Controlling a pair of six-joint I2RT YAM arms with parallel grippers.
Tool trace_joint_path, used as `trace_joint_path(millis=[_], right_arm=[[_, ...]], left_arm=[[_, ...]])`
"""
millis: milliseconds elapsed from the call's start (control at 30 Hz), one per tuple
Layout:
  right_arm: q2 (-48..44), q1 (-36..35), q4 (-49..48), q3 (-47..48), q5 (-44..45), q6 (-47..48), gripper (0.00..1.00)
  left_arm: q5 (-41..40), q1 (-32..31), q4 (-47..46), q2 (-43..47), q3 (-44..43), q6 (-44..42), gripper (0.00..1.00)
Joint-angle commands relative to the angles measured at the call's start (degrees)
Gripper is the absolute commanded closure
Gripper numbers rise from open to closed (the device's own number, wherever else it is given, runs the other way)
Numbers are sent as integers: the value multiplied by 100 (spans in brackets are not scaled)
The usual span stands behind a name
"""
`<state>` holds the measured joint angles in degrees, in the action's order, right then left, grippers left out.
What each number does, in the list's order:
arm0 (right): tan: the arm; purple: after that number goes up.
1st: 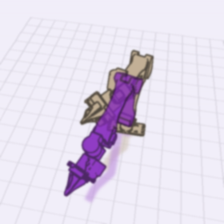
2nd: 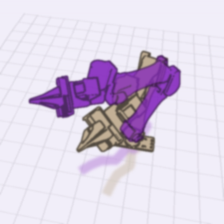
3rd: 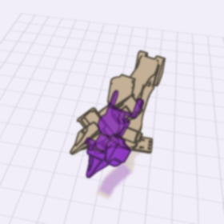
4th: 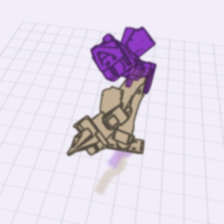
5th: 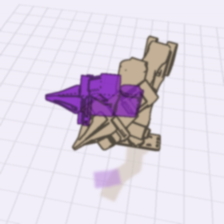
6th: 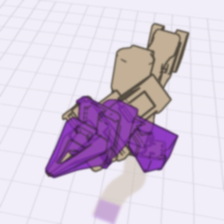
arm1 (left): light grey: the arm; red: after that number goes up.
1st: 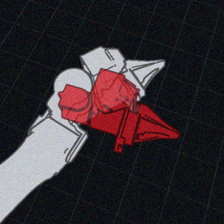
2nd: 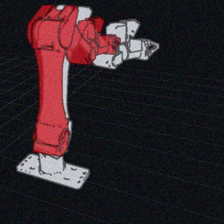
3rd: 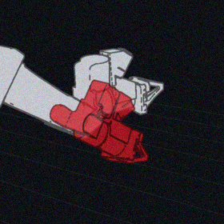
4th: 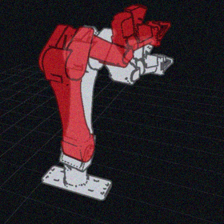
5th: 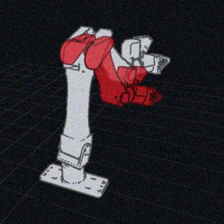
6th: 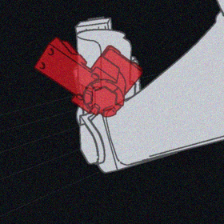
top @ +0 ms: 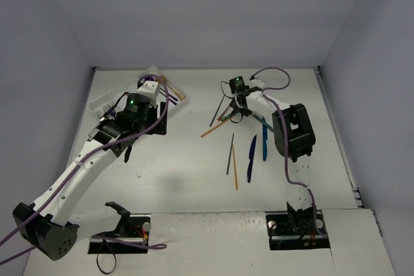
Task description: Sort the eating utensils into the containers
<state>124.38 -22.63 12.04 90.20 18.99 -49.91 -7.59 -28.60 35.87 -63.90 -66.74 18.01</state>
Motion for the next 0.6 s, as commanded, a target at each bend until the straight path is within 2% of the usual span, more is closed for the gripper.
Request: trace_joint_path(millis=[0,67,367,567], right_arm=[[81,-80,-47,271,534,-216,59],[117,-90,-24,266,573,-225,63],[-142,-84,9,-36,768,-191,99],[-1001,-75,9,-46,879,102,100]], left_arm=[[-92,-14,0,211,-58,-202,31],[-65,-21,21,231,-45,-210,31],[68,-23,38,336,-78,-166,31],[195,-23,26,283,-405,-106,31]])
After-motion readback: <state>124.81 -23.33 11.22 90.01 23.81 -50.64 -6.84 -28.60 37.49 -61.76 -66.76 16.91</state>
